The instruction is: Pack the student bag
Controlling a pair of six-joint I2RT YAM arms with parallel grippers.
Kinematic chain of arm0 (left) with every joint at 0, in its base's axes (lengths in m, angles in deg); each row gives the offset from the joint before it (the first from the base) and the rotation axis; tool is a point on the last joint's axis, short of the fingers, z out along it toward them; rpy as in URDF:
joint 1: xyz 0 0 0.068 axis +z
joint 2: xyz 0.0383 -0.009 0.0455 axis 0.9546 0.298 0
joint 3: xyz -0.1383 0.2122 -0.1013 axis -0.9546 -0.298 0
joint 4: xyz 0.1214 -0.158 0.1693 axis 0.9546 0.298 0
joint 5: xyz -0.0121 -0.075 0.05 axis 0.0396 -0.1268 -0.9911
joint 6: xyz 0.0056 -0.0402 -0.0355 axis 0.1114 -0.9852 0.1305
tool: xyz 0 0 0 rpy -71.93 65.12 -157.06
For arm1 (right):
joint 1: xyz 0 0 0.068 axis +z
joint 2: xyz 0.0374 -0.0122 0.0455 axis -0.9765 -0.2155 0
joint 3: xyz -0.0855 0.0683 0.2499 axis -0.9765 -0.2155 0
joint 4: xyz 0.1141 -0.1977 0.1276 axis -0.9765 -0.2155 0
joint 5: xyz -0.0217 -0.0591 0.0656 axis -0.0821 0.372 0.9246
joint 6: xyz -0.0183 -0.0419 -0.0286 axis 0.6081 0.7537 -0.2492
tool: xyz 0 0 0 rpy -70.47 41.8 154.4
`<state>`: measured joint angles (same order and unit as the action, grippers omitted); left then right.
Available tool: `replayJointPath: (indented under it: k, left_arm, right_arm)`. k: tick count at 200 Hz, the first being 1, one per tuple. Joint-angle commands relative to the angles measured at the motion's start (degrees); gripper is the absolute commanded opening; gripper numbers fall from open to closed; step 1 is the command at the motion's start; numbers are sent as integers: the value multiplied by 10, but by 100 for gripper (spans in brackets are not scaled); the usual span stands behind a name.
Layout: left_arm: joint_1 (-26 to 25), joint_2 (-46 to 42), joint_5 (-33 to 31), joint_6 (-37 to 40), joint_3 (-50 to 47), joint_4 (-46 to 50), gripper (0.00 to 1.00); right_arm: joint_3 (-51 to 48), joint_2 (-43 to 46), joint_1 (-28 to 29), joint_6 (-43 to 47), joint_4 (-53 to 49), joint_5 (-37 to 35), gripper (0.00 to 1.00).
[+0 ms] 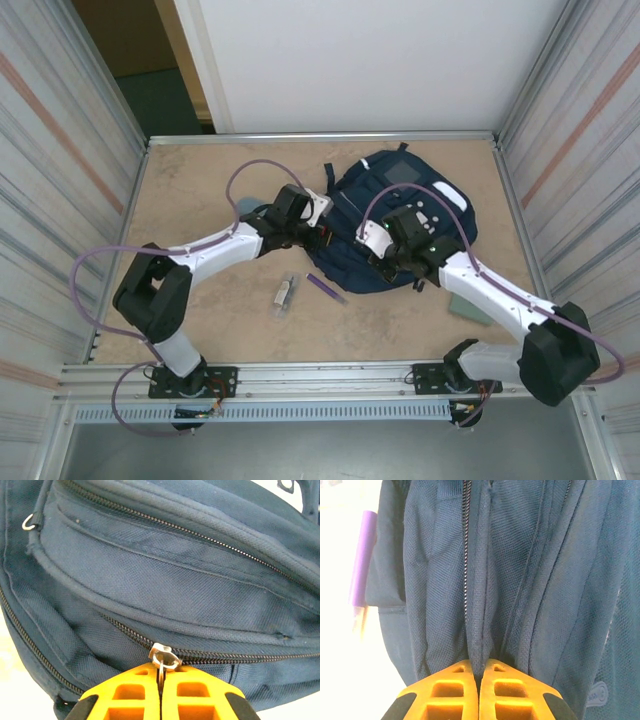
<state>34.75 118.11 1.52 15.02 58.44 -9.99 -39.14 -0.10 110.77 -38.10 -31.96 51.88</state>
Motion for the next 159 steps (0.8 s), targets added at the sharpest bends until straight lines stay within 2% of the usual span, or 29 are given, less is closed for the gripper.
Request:
replayJointPath:
  k: [1, 18, 33, 42, 53, 58, 82, 101, 133, 146, 159]
  left_arm:
    - [23, -46, -33, 30, -20, 53, 0]
    - [18, -49, 50, -3, -32, 44, 0]
    - [-2, -47, 110, -39, -38, 13, 0]
    - [-23, -47, 121, -58, -41, -18, 0]
    - [-47, -44, 117, -94, -39, -53, 0]
    - [-55, -41, 119, -110, -38, -70, 0]
    - [-78, -18, 121, -182, -20, -128, 0]
    - [-86, 3, 107, -197, 8, -132, 0]
    - [-93, 28, 101, -182, 40, -135, 0]
    - [-98, 36, 100, -175, 46, -137, 0]
    - [-105, 45, 103, -173, 50, -140, 0]
  right_arm:
    - [39, -21, -21, 144, -47, 5, 0]
    - [51, -41, -40, 166, -8, -15, 0]
    - [47, -60, -77, 155, 57, 3, 0]
    - [48, -72, -97, 141, 83, 8, 10]
    - [53, -81, -107, 98, 104, -13, 26]
    - [58, -81, -111, 71, 108, -23, 30]
    - [65, -48, -113, -110, 79, -38, 42]
    - [75, -16, -121, -320, 4, -48, 46]
    - [75, 12, -164, -640, -136, 31, 47]
    - [43, 21, -179, -728, -121, 111, 48]
    - [14, 30, -179, -805, -86, 150, 50]
